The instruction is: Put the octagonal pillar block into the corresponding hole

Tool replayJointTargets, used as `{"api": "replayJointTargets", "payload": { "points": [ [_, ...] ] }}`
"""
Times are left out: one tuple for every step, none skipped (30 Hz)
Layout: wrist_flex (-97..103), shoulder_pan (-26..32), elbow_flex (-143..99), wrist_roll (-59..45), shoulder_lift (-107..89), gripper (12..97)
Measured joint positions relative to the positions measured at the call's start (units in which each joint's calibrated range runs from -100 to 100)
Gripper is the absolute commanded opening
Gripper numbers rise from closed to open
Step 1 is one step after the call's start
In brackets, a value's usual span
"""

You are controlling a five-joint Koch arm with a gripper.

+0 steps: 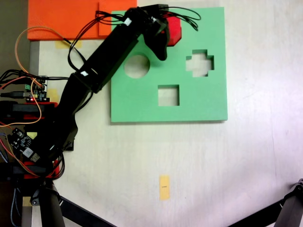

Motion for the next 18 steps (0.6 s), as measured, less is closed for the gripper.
{"api": "replayJointTargets", "payload": {
  "points": [
    [-0.59,0.00,0.00,-0.05,-2.19,95.6],
    [-1.86,0.00,0.00,-0.39,-5.20,95.5],
    [-3.82,0.00,0.00,-1.03,-9.17,95.1],
    [-6.27,0.00,0.10,-1.86,-13.27,94.7],
    [-9.10,0.00,0.00,-3.03,-17.92,94.7],
    [-11.85,-0.10,0.00,-4.30,-23.12,94.8],
    [-14.88,-0.39,0.00,-6.06,-28.32,94.8],
    [-17.82,-0.78,0.10,-8.69,-34.06,94.8],
    [-19.97,-1.22,0.10,-11.77,-39.67,94.8],
    [-21.34,-1.71,0.10,-15.53,-45.69,94.8],
    [-22.03,-2.15,0.10,-19.34,-51.16,94.8],
    [-22.22,-2.49,0.10,-22.56,-56.77,94.8],
    [-22.22,-2.88,0.10,-25.01,-61.97,94.8],
    [-22.22,-3.22,0.20,-26.28,-66.89,94.7],
    [-22.22,-3.71,0.29,-26.91,-71.68,94.3],
    [-22.32,-4.25,1.08,-27.40,-75.92,94.3],
    [-22.42,-5.18,1.67,-28.08,-79.75,90.7],
    [-22.42,-6.69,1.76,-29.60,-83.31,82.5]
  ]
}}
